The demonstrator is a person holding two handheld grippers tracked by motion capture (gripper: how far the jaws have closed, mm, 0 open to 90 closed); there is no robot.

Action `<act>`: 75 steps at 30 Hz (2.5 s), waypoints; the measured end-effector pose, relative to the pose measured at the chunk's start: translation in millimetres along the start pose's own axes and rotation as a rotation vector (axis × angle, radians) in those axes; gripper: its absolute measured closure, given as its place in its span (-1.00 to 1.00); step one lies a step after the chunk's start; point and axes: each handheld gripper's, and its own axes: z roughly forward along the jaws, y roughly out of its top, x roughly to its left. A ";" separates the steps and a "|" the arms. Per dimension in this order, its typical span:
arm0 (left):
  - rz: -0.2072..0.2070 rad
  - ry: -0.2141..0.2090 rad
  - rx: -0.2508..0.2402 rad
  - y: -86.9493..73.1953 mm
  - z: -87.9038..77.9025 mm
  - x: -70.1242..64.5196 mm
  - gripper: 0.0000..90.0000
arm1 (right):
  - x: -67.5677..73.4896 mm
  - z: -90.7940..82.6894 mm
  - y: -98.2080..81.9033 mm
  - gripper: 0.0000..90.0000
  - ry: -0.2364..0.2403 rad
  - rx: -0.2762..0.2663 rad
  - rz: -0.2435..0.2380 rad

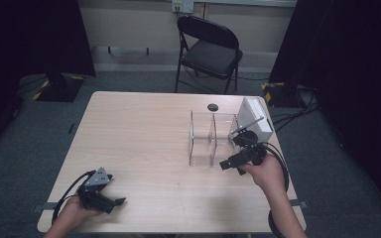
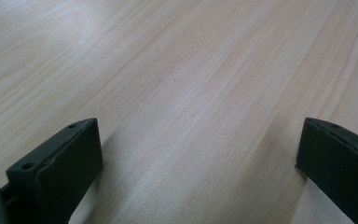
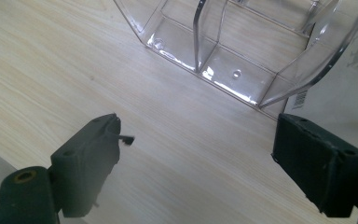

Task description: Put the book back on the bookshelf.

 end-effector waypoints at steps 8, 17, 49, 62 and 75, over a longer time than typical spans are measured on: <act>-0.011 -0.001 -0.001 -0.3 0.2 -0.7 -1.00 | 7.6 9.1 -3.3 -0.68 -0.001 0.027 -0.048; -0.013 0.000 0.000 -0.4 0.0 -0.9 -1.00 | 25.9 21.8 -2.7 -0.68 0.028 0.043 -0.098; -0.010 0.002 0.003 -0.5 -0.3 -0.9 -1.00 | 59.6 72.4 -6.6 -0.70 0.125 0.057 -0.184; -0.011 0.002 0.002 -0.6 -0.4 -1.0 -1.00 | 71.1 85.3 -5.9 -0.70 0.158 0.063 -0.211; -0.011 0.002 0.003 -0.6 -0.4 -1.0 -1.00 | 82.2 96.4 -4.5 -0.70 0.178 0.064 -0.240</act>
